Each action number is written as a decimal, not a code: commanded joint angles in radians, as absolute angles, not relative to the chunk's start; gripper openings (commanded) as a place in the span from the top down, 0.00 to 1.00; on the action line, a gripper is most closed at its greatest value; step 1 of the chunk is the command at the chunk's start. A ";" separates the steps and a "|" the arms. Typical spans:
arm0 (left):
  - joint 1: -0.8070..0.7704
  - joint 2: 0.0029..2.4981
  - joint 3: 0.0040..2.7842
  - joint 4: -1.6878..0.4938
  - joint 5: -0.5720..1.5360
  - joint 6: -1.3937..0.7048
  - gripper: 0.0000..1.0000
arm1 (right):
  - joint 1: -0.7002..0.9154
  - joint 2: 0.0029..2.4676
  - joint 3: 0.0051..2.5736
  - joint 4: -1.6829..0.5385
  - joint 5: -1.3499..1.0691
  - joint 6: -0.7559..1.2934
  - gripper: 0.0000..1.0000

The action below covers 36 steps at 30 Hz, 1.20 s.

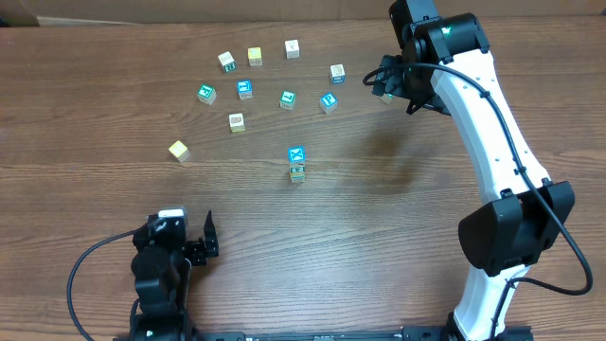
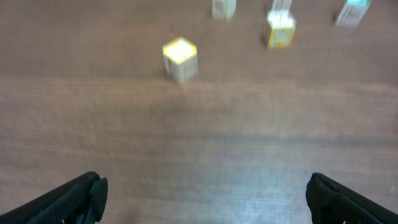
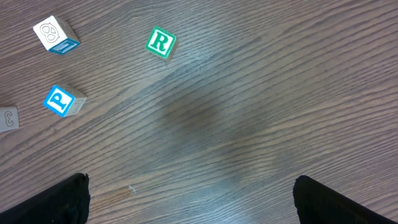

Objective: Form a tower

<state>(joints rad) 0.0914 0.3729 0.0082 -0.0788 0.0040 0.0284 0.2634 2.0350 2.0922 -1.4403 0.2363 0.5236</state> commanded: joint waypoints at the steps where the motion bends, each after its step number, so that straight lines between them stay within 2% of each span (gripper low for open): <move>1: 0.084 0.293 0.005 -0.081 0.013 0.015 0.00 | 0.260 2.028 2.094 -1.438 0.246 0.523 0.00; 16: 0.075 0.010 0.005 -0.084 0.008 0.028 0.00 | 0.260 2.028 2.094 -1.438 0.246 0.523 0.00; 36: 0.046 0.004 0.005 -0.078 -0.003 0.090 0.01 | 0.260 2.028 2.094 -1.438 0.246 0.523 0.00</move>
